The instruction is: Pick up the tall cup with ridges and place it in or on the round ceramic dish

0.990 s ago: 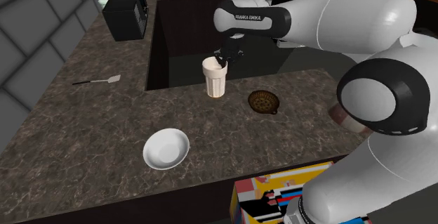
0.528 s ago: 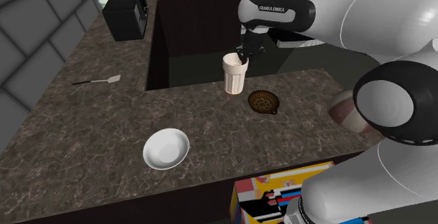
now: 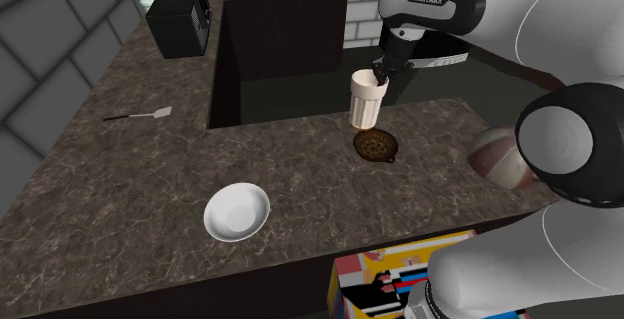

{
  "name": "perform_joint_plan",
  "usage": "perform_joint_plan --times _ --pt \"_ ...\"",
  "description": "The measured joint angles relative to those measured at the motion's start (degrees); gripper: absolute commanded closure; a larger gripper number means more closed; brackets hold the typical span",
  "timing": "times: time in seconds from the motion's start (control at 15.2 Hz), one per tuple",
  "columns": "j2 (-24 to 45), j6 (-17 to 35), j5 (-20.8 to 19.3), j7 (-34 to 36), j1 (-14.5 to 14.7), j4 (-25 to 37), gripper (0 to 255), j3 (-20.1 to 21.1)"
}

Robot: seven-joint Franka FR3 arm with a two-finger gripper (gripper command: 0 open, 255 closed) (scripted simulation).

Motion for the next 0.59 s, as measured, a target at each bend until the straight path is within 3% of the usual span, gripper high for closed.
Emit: perform_joint_plan --times 0.33,0.59 --pt "-0.15 -2.46 -0.23 -6.48 -3.00 1.44 255 -3.80" --pt "-0.15 -0.82 -0.21 -8.03 -3.56 -0.42 255 -4.52"
